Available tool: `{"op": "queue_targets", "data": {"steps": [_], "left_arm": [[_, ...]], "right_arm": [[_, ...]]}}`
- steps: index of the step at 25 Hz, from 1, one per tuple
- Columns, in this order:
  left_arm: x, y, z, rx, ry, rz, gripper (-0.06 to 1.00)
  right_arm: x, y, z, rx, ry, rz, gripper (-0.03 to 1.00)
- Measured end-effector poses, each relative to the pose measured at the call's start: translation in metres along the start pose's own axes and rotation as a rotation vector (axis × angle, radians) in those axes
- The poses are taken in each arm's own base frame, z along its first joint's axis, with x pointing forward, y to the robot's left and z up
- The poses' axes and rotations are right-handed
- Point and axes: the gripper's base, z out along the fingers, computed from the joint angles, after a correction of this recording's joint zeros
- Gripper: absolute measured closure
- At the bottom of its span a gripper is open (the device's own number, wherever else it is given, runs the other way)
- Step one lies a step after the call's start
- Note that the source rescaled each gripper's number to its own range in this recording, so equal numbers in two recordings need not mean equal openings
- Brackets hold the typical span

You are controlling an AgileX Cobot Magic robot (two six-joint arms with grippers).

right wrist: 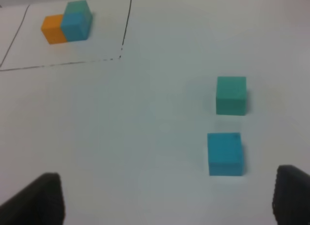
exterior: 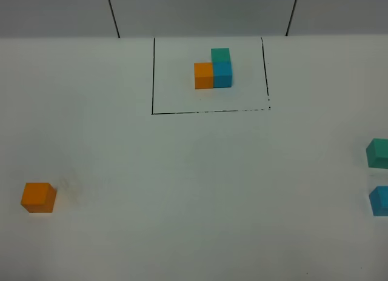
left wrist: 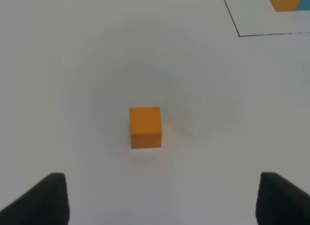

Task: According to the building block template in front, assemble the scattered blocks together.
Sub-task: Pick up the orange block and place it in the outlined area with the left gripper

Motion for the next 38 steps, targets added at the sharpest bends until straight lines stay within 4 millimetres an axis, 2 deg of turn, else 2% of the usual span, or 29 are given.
{"op": "queue_targets", "data": {"steps": [3, 6, 9, 13, 18, 21, 26, 30, 38], "left_arm": [[-0.004, 0.000, 0.005, 0.000, 0.042, -0.004, 0.12], [-0.013, 0.002, 0.016, -0.001, 0.137, -0.014, 0.04], [-0.030, 0.003, 0.029, -0.002, 0.244, -0.025, -0.01], [-0.059, 0.004, 0.049, -0.003, 0.386, -0.039, -0.02], [-0.094, 0.008, 0.082, -0.007, 0.534, -0.033, -0.03], [-0.107, 0.013, 0.109, -0.030, 0.640, -0.021, -0.03], [-0.100, 0.024, 0.166, -0.068, 0.884, -0.011, -0.03], [-0.092, 0.028, 0.203, -0.080, 0.919, -0.022, -0.03], [-0.080, 0.032, 0.244, -0.082, 0.922, -0.047, -0.03]], "right_arm": [[0.000, 0.000, 0.000, 0.001, 0.000, 0.003, 0.22], [0.000, 0.000, 0.000, 0.001, 0.000, 0.003, 0.22], [0.000, 0.000, 0.000, 0.001, 0.000, 0.003, 0.22], [0.000, 0.000, 0.000, 0.001, 0.000, 0.003, 0.22], [0.000, 0.000, 0.000, 0.001, 0.000, 0.003, 0.22], [0.000, 0.000, 0.000, 0.001, 0.000, 0.003, 0.22], [0.000, 0.000, 0.000, 0.002, 0.000, 0.002, 0.22], [0.000, 0.000, 0.000, 0.002, 0.000, 0.002, 0.22], [0.000, 0.000, 0.000, 0.002, 0.000, 0.002, 0.22]]}}
